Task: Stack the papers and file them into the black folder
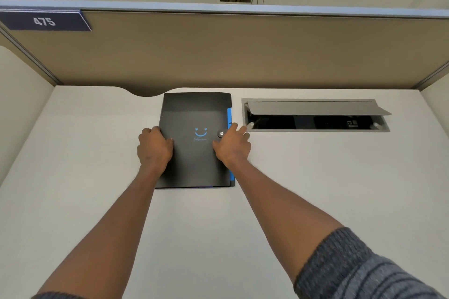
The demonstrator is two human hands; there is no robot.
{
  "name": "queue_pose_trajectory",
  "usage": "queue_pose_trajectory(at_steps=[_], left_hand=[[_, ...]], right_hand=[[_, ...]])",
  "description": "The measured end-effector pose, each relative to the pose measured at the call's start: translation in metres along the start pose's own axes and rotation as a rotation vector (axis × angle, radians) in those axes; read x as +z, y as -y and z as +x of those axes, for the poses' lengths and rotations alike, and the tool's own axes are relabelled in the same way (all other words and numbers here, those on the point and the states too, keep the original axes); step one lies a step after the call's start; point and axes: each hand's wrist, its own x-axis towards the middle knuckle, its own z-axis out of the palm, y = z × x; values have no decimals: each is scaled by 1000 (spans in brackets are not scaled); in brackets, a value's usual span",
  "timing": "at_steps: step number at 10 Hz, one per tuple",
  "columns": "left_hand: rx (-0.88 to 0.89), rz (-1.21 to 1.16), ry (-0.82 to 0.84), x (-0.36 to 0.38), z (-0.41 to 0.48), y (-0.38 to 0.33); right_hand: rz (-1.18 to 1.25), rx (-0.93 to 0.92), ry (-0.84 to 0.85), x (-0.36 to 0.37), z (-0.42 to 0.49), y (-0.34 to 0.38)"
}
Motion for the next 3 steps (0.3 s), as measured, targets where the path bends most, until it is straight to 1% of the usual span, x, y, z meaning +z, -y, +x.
queue_pose_trajectory(at_steps=[1, 2, 3], left_hand=[[58, 6, -20, -4, -14, -3], [112, 32, -34, -4, -40, -5], [144, 23, -22, -2, -58, -5]], right_hand=[[-38, -58, -43, -2, -14, -3], [-60, -150, -123, -4, -35, -10], [-61, -198, -100, -3, -47, -18]])
